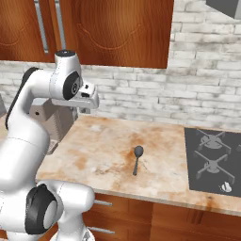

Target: Take the fork and place it on the left side of the plate. Then take the spoon and place it on the right side of the plate. Make sure they're directly next to the plate.

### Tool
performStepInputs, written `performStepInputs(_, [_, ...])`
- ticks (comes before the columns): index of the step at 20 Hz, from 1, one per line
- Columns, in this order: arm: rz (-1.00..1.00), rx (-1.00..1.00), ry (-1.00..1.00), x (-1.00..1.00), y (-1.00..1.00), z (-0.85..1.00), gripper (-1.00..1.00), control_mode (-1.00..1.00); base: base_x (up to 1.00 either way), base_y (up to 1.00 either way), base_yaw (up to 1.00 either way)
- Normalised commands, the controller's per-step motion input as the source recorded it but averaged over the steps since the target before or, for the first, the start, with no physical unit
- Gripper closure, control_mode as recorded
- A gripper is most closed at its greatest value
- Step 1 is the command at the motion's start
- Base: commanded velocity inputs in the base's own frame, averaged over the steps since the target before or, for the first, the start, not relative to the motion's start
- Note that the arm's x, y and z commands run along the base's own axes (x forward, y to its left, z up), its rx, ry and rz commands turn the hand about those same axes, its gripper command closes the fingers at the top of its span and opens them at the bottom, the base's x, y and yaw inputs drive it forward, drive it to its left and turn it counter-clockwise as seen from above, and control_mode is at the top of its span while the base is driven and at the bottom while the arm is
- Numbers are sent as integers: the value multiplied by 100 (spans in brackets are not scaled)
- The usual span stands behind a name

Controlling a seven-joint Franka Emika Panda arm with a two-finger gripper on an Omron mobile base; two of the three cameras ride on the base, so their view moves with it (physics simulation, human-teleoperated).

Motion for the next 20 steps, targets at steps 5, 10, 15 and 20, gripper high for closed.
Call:
performStepInputs(5, [0, 1, -1, 0, -32, -10, -100, -100, 0, 0, 0])
performStepInputs(10, [0, 1, 0, 0, -73, -33, -100, -100, 0, 0, 0])
performStepInputs(15, [-3, 0, 0, 0, -84, -47, -100, -100, 0, 0, 0])
performStepInputs(20, [-6, 0, 1, 0, -84, -55, -100, -100, 0, 0, 0])
